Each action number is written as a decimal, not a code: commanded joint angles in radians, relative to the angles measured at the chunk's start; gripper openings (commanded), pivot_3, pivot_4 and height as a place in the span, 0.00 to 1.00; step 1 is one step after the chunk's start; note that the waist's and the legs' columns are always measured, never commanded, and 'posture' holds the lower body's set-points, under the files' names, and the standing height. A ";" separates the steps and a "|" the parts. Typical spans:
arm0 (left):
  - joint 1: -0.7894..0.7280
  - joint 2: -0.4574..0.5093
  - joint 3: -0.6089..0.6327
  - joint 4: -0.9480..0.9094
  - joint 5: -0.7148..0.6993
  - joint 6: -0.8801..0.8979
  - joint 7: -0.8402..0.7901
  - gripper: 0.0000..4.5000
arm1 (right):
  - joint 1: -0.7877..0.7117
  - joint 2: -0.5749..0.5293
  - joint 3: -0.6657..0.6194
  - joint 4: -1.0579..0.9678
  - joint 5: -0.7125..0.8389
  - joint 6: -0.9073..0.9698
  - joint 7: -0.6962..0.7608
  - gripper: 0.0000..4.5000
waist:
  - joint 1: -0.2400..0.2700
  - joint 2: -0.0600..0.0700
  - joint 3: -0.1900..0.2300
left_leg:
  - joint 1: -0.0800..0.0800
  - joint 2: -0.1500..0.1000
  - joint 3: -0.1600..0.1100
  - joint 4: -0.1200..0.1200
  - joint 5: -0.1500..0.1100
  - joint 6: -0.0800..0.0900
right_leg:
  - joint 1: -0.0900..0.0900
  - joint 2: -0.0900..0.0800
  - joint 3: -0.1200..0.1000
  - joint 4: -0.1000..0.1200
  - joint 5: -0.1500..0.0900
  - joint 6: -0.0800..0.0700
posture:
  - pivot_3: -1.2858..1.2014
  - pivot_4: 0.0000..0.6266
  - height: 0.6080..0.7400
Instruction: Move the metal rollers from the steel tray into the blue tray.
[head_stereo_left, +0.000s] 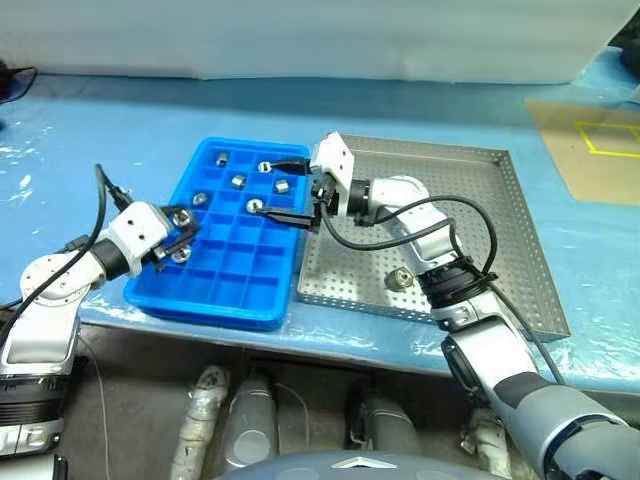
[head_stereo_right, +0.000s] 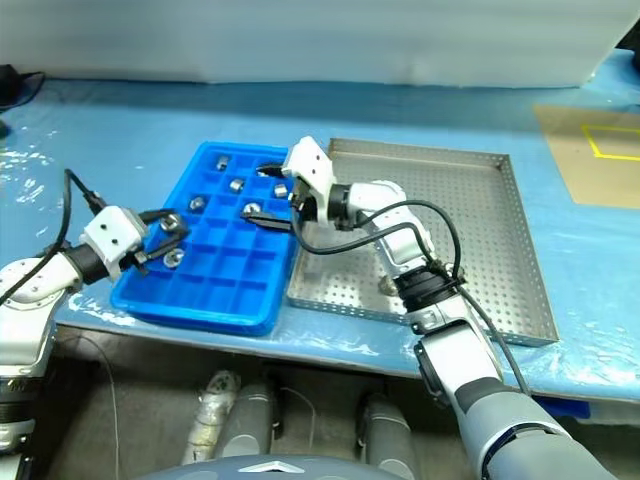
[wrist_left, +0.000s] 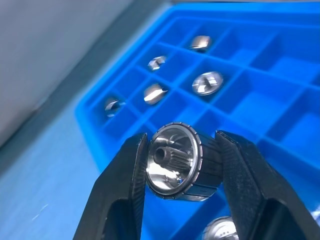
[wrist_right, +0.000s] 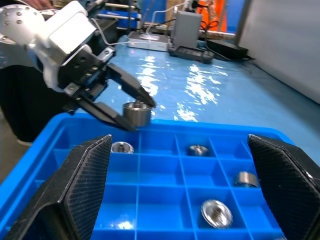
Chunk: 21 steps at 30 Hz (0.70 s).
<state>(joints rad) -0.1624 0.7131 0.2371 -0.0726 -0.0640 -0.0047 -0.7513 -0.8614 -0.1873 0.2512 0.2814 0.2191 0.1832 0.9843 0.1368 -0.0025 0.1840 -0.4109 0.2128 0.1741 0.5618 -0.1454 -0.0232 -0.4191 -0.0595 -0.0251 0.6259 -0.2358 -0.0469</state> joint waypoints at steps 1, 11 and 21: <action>-0.034 -0.018 0.014 -0.026 -0.009 -0.016 0.059 0.39 | -0.029 0.005 -0.011 -0.001 0.001 -0.033 0.013 1.00 | 0.009 0.000 0.000 | 0.000 0.000 0.000 0.000 0.000 0.000 | 0.000 0.000 0.000 0.000 0.000 0.000 | 0.62 0.24 1.00; -0.209 -0.078 -0.152 0.247 0.049 -0.106 0.052 0.39 | 0.039 -0.049 -0.040 -0.076 -0.006 0.011 -0.029 1.00 | 0.008 -0.001 -0.001 | 0.000 -0.003 -0.001 0.000 0.004 -0.007 | -0.002 0.002 0.001 0.003 0.000 0.001 | 0.57 0.24 1.00; -0.269 -0.078 -0.195 0.420 0.070 -0.173 0.050 0.39 | 0.092 -0.081 -0.056 -0.145 -0.011 0.045 -0.084 1.00 | -0.016 -0.001 -0.001 | 0.000 -0.003 -0.001 0.000 0.005 -0.008 | -0.005 0.002 0.001 0.010 0.000 0.000 | 0.55 0.24 1.00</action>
<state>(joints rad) -0.4060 0.6260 0.0419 0.3472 0.0094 -0.1536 -0.6980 -0.7708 -0.2686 0.2145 0.1863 0.1996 0.2300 0.9118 0.1211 -0.0040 0.1832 -0.4105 0.2095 0.1728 0.5622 -0.1403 -0.0315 -0.4240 -0.0576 -0.0242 0.6372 -0.2363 -0.0477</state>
